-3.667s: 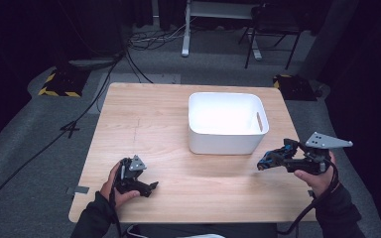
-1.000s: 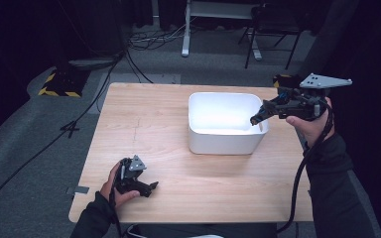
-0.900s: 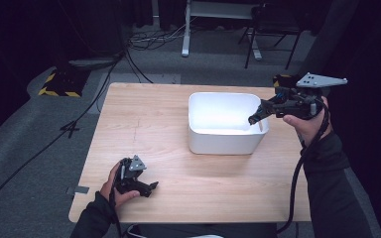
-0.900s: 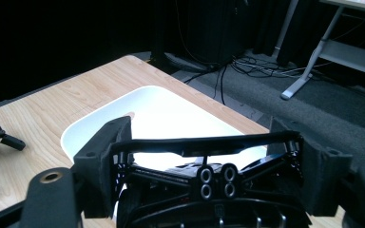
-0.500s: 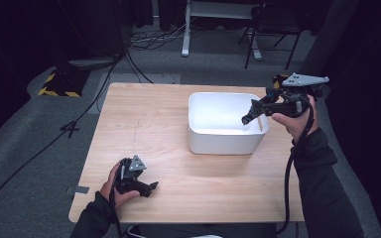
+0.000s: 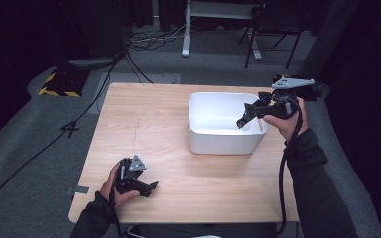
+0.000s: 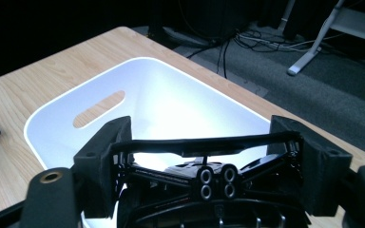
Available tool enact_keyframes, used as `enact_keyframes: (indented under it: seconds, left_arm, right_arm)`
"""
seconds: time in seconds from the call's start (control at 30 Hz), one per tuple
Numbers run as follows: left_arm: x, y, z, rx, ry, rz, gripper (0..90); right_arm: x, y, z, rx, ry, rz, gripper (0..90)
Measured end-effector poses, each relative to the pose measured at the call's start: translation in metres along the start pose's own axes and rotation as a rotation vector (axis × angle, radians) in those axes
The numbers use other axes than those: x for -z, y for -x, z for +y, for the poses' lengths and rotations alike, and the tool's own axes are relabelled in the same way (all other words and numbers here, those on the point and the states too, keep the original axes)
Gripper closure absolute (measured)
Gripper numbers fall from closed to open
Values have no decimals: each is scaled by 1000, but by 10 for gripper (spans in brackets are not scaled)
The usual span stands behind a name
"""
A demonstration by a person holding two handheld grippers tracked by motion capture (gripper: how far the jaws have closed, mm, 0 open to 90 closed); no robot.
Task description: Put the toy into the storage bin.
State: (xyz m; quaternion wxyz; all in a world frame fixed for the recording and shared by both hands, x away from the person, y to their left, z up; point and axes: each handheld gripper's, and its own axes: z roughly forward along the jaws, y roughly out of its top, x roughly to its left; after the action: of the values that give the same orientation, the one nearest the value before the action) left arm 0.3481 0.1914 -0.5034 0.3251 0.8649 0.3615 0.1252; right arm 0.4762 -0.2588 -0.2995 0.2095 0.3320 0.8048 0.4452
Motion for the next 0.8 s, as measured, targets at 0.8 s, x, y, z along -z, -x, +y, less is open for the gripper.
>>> enact_keyframes:
  seconds: [0.8]
  left_arm:
    - [0, 0, 0, -1, 0, -1, 2]
  right_arm:
    - [-27, 7, -18, -12, -79, -5, 246]
